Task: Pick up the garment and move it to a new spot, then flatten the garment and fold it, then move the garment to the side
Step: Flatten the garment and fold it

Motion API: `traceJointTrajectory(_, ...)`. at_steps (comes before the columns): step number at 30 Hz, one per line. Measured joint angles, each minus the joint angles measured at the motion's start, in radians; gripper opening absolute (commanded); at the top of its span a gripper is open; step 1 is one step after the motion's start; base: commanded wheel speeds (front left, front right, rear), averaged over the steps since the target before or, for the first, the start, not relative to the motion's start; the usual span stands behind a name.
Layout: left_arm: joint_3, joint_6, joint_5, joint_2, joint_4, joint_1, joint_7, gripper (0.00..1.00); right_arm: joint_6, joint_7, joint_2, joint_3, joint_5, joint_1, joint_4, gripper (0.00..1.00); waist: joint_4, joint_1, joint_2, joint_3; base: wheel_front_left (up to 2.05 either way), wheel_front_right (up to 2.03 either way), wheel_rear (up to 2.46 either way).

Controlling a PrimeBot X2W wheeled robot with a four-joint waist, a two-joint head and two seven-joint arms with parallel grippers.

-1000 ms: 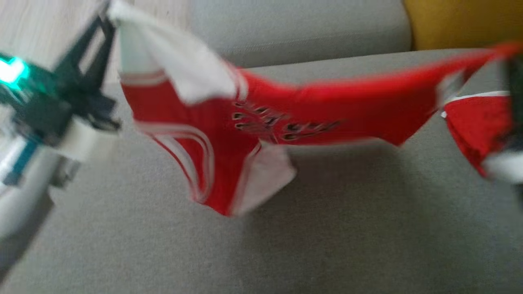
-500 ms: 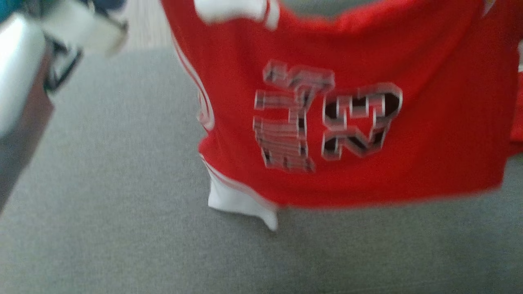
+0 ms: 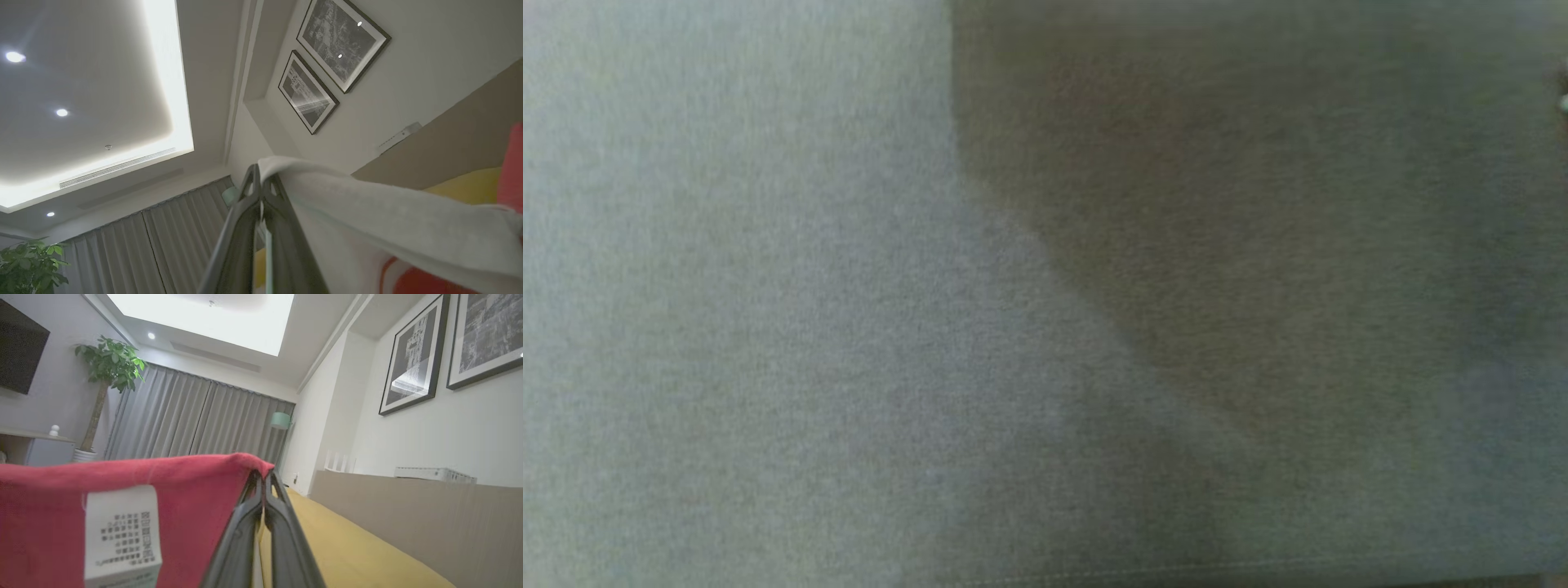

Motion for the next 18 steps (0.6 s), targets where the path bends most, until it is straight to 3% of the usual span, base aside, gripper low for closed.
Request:
traceJointTrajectory(3, 0.003, -0.001, 0.029, 0.025, -0.08, 0.117, 0.0, 0.0, 0.0, 0.0, -0.002, -0.006, -0.008, 0.056, -0.024, 0.0, 0.018, 0.0001, 0.0, 0.043, 0.0, 0.0, 0.0)
traceJointTrajectory(9, -0.024, -0.001, 0.054, 0.096, -0.172, 0.516, 0.001, 0.0, 0.0, 0.0, 0.002, 0.016, -0.005, 0.313, -0.036, 0.0, 0.051, 0.0, 0.0, 0.08, 0.0, 0.0, 0.0)
traceJointTrajectory(14, -0.044, 0.003, 0.019, 0.107, -0.219, 0.786, 0.001, 0.0, 0.0, 0.0, 0.0, 0.016, 0.019, 0.516, -0.049, 0.0, 0.052, -0.0003, 0.0, 0.052, 0.0, 0.0, 0.0)
traceJointTrajectory(18, -0.044, 0.009, -0.021, 0.149, -0.258, 0.994, 0.002, 0.0, 0.0, 0.0, -0.001, -0.03, 0.037, 0.695, -0.102, 0.0, 0.049, -0.0004, 0.0, 0.005, 0.0, 0.0, 0.0)
